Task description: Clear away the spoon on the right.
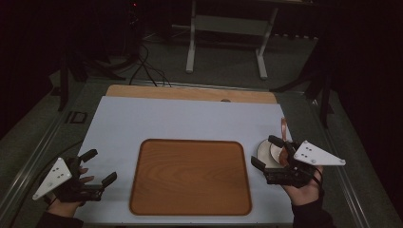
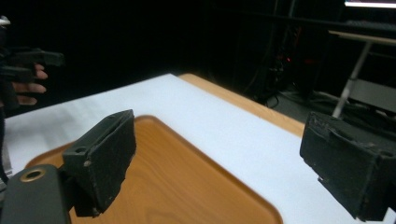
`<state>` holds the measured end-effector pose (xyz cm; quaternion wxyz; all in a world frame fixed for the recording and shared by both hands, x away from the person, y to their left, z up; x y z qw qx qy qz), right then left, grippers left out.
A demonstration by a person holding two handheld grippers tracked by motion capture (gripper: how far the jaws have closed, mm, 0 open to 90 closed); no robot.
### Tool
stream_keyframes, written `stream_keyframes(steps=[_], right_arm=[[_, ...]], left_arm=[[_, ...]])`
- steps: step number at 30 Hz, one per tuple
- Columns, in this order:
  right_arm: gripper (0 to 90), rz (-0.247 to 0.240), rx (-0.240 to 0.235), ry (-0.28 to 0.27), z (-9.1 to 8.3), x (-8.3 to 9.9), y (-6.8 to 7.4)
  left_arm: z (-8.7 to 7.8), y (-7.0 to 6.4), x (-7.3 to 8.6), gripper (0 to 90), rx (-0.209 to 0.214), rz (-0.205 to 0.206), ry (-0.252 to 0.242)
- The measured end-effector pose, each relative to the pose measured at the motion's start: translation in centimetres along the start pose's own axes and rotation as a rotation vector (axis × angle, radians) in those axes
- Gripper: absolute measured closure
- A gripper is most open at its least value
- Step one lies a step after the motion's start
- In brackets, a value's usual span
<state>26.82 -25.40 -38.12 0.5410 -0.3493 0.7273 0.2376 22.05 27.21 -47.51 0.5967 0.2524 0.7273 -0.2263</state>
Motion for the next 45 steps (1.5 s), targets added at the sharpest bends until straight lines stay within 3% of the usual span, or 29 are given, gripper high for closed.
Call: stream_keyframes(steps=[10,15,24,33,45], right_arm=[[10.1,-0.030,0.056,-0.019,-0.4,-2.8,-2.2],[10.7,-0.019,0.142,-0.004,-0.3,-3.8,-4.7],[13.6,0.016,0.226,0.032,0.1,-4.3,-8.4],[16.7,0.121,0.314,0.103,0.8,-2.3,-12.1],[16.6,0.258,0.393,0.201,2.8,1.7,-15.0]], left_arm=[[0.0,0.0,0.0,0.0,-0.001,-0.004,0.000],[-0.1,0.1,0.0,0.0,-0.001,-0.008,-0.002],[0.0,0.1,0.0,0.0,0.000,-0.009,-0.004],[0.0,0.0,0.0,0.0,0.001,-0.006,0.002],[0.1,0.0,0.1,0.0,0.003,-0.003,0.012]])
Point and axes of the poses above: each handheld gripper's, and its own axes: z roughly forward along the jaws, x roughly out of its underside, y roughly to its left, the point moved 3 cm from there along z, roughly forward along the jaws, and after that the axes turned 4 degrees about y, right-handed, at the moved point
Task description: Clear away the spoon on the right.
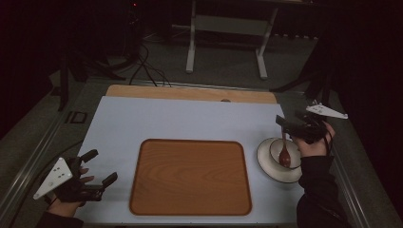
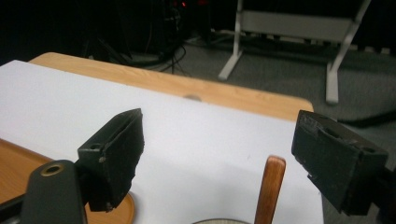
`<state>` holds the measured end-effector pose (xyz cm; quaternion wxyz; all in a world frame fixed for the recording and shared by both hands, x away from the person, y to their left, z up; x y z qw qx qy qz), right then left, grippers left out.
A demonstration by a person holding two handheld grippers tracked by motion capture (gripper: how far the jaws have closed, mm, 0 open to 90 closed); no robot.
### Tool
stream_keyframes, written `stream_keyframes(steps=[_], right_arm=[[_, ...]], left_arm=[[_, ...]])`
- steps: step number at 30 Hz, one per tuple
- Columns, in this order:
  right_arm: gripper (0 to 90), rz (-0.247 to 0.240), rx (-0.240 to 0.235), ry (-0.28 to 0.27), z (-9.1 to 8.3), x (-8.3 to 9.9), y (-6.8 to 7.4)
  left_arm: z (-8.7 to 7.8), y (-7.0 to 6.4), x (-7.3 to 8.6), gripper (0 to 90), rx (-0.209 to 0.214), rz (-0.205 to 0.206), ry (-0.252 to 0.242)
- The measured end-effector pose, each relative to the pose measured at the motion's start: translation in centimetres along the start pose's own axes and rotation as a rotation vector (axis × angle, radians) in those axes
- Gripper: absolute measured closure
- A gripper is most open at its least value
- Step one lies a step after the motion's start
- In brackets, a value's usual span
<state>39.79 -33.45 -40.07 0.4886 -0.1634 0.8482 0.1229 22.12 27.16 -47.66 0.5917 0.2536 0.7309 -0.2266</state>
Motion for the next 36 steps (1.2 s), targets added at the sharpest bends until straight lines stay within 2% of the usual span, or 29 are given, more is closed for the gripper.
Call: stream_keyframes(steps=[6,15,22,24,28,36], right_arm=[[18.5,0.048,0.048,0.062,1.8,1.1,-1.1],[28.7,0.148,0.145,0.187,4.2,2.5,-2.5],[34.9,0.183,0.165,0.273,5.6,2.9,-3.1],[37.0,0.180,0.172,0.301,6.0,3.0,-3.3],[42.1,0.213,0.189,0.345,6.7,3.2,-3.7],[52.3,0.242,0.199,0.381,7.5,3.2,-3.8]], left_arm=[[0.0,0.0,0.0,0.0,-0.001,0.001,0.001],[0.0,0.0,0.1,0.0,-0.001,0.003,0.004],[0.0,0.0,0.1,0.0,0.000,0.004,0.010],[0.0,0.0,0.1,0.0,-0.001,0.003,0.010],[0.0,0.0,0.2,0.0,-0.001,0.004,0.010],[0.0,0.1,0.2,0.0,-0.003,0.006,0.014]])
Point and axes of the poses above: each handheld gripper's, and its own axes: z roughly forward along the jaws, x roughly out of its underside, y roughly to its left, the point moved 3 cm from there along z, roughly forward along the jaws, and after that the axes turned 4 degrees about y, right-handed, at the moved point
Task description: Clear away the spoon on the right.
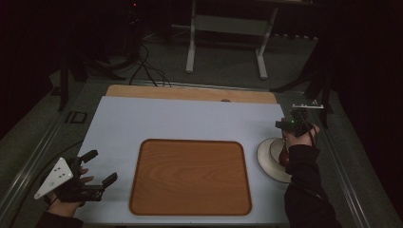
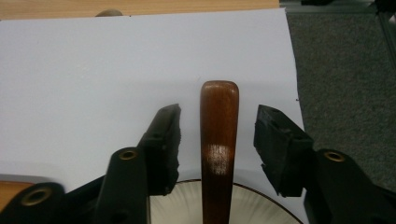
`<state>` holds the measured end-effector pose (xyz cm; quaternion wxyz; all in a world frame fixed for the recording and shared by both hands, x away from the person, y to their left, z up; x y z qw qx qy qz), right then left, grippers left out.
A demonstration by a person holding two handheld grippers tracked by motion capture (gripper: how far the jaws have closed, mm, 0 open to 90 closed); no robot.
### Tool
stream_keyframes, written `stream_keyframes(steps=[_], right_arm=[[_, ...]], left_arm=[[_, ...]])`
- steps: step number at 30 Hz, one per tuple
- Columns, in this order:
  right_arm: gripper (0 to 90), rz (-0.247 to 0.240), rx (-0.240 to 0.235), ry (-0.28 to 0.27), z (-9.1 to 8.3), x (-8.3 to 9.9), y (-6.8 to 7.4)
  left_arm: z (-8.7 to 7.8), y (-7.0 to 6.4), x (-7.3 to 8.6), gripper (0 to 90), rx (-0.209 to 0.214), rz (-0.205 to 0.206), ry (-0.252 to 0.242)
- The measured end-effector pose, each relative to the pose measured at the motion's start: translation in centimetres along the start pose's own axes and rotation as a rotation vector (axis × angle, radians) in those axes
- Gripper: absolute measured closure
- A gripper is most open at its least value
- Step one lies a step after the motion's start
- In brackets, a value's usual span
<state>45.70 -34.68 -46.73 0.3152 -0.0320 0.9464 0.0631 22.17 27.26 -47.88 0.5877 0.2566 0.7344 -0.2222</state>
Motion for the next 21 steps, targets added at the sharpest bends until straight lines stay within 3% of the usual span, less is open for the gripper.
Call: stream_keyframes(steps=[9,21], right_arm=[[73.4,0.032,0.000,0.042,0.49,-0.09,0.05],[75.7,0.020,-0.019,0.038,-0.49,-0.41,0.14]], left_arm=[[0.01,-0.01,0.05,0.0,0.011,0.001,0.003],[0.05,-0.07,0.05,0.0,0.011,0.003,0.005]])
Point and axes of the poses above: each handheld gripper's, and its own axes: z roughly forward along the jaws, x roughly out of its underside, y roughly to its left, the point moved 3 cm from there along z, roughly forward along the jaws, and after that the axes turned 4 degrees about y, right-handed, at the moved point
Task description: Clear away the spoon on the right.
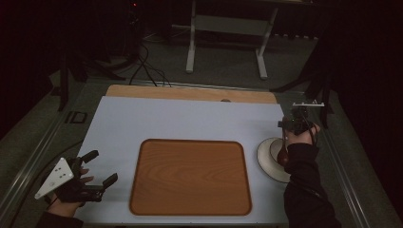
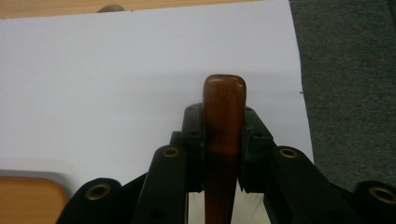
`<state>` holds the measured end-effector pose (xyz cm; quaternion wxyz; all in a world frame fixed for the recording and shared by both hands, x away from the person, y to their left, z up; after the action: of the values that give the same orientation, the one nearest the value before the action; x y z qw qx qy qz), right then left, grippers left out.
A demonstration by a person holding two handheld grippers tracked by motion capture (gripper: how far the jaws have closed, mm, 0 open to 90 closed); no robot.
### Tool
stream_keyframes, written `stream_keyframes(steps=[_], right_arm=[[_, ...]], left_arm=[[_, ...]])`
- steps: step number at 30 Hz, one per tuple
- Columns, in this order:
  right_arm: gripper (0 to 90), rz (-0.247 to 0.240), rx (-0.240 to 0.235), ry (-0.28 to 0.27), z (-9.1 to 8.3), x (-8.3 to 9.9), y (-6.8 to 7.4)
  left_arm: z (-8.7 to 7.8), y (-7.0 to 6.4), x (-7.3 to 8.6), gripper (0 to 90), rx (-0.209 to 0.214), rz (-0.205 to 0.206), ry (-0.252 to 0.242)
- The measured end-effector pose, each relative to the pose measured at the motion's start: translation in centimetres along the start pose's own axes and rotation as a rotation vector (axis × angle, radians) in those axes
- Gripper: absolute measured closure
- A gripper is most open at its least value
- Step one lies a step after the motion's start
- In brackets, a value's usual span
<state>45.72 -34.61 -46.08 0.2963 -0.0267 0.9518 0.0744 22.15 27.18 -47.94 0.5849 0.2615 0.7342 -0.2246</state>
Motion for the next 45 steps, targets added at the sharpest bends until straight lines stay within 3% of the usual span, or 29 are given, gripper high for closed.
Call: stream_keyframes(steps=[21,30,45], right_arm=[[75.8,-0.002,-0.071,-0.104,-5.0,-1.7,0.2],[75.9,-0.003,-0.112,-0.128,-7.2,-1.8,1.4],[75.9,-0.065,-0.161,-0.122,-10.1,-1.2,3.9]], left_arm=[[0.0,-0.1,0.0,0.0,-0.005,0.007,0.000],[0.1,-0.1,0.0,0.0,-0.007,0.011,0.006],[0.1,-0.1,0.0,0.0,-0.008,0.011,0.011]])
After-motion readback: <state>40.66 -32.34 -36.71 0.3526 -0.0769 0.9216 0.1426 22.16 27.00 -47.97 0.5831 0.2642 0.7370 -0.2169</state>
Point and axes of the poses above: each handheld gripper's, and its own axes: z roughly forward along the jaws, x roughly out of its underside, y roughly to its left, the point moved 3 cm from there along z, roughly forward along the jaws, and after that the axes turned 4 degrees about y, right-handed, at the moved point
